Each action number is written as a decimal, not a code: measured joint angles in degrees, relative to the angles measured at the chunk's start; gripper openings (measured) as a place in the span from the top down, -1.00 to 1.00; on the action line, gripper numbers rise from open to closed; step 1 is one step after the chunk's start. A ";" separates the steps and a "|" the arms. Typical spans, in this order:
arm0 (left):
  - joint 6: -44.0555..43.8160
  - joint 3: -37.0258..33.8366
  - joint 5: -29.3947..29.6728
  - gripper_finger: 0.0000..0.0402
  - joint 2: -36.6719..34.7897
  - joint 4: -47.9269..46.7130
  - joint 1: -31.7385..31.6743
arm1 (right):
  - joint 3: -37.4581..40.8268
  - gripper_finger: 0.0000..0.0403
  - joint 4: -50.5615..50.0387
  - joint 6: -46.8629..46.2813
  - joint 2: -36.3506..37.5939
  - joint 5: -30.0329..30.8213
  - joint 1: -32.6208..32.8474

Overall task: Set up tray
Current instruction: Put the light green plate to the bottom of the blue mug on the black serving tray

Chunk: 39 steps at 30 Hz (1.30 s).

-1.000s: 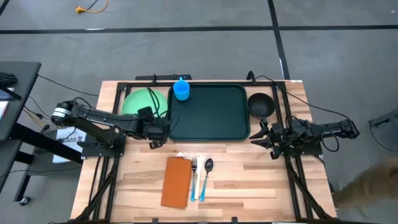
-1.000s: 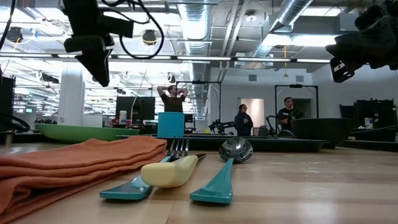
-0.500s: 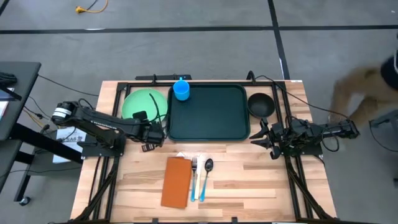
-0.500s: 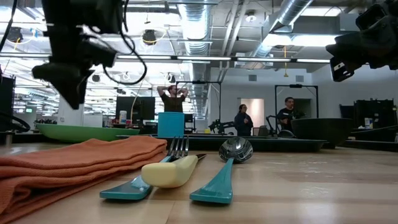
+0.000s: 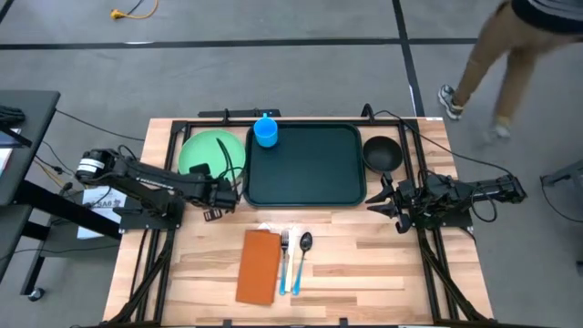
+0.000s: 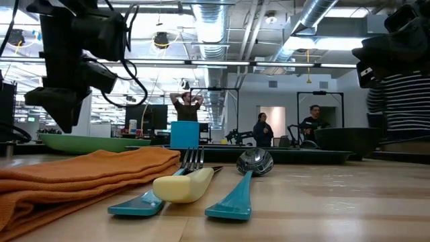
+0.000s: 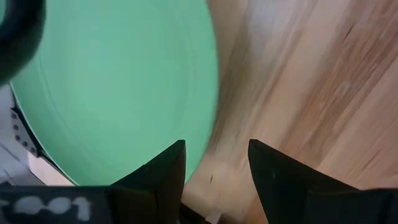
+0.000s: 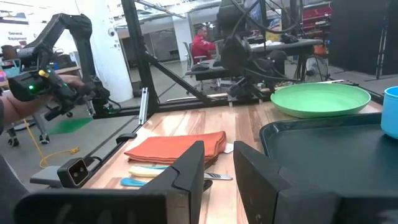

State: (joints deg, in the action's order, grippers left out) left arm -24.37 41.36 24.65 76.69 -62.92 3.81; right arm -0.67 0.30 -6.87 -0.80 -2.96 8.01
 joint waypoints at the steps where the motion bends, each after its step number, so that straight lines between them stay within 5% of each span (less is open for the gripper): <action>1: 0.22 0.00 -0.27 0.17 0.00 0.11 -0.50 | 0.00 0.59 0.00 0.00 0.00 0.01 0.00; 11: 1.04 -1.87 -6.53 0.17 0.31 6.98 -8.95 | 0.00 0.59 0.00 0.00 0.01 0.00 0.00; 30: 2.15 -3.32 -9.10 0.17 0.31 8.84 -18.24 | 0.00 0.59 0.00 0.00 0.00 0.01 0.00; 39: 2.93 -3.32 -12.42 0.52 0.31 8.90 -18.55 | 0.00 0.59 0.00 -0.02 0.00 0.00 0.00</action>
State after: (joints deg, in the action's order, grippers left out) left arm -21.44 38.04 12.23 76.99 -54.03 -14.74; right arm -0.67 0.30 -6.89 -0.80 -2.96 8.01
